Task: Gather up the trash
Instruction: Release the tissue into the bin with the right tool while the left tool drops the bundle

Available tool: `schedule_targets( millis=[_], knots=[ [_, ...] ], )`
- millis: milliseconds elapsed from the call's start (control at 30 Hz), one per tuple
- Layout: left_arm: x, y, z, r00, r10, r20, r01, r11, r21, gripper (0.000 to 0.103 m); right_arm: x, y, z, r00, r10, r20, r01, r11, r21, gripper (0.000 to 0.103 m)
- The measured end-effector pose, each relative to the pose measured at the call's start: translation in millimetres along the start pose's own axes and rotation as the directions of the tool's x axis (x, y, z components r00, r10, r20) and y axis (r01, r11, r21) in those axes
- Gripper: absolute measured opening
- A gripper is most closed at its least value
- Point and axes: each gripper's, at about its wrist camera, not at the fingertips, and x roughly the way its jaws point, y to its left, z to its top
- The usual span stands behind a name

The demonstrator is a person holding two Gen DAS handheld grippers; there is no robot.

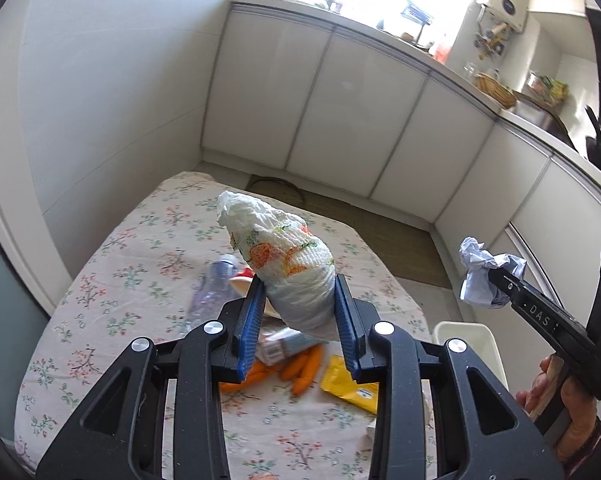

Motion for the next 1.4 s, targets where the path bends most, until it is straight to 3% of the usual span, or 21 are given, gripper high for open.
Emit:
schedule_targets(
  millis=[167,300,400,433,500,767,1167,1400],
  knots=[
    [6.8,-25.3,-7.4,1.0,-0.017,-0.023,0.018,0.999,0.038,0.033,1.5,-40.1,-7.4,0.993,-0.119,0.004,0.119,0.993,0.025,0.038],
    [12.9,-48.2,-12.8,0.999,-0.029,-0.042,0.032,0.996,0.079,0.032,12.0,-78.1,-17.0,0.974,-0.22,-0.046,0.223,0.973,0.058,0.039],
    [18.8,-69.1,-16.2,0.997,-0.042,-0.059,0.048,0.993,0.11,0.033,19.3,-102.3,-23.2,0.963,-0.251,-0.095,0.259,0.962,0.089,0.042],
    [20.0,-74.8,-17.3,0.997,-0.044,-0.063,0.051,0.992,0.117,0.033,20.3,-111.3,-25.4,0.96,-0.26,-0.105,0.27,0.958,0.1,0.044],
    [24.5,-91.2,-19.0,0.996,-0.057,-0.074,0.067,0.988,0.137,0.033,17.9,-127.8,-29.3,0.955,-0.276,-0.107,0.289,0.949,0.127,0.059],
    [48.2,-164.2,-31.2,0.984,-0.121,-0.131,0.147,0.966,0.212,0.033,-5.8,-175.6,-37.9,0.942,-0.33,-0.064,0.336,0.925,0.179,0.081],
    [74.5,-273.0,-49.0,0.958,-0.214,-0.191,0.266,0.91,0.317,0.033,-46.6,-243.8,-59.9,0.916,-0.399,-0.04,0.396,0.884,0.246,0.082],
    [89.6,-327.8,-64.5,0.942,-0.25,-0.225,0.32,0.872,0.372,0.034,-56.0,-281.7,-76.5,0.895,-0.439,-0.073,0.44,0.847,0.297,0.085]
  ],
)
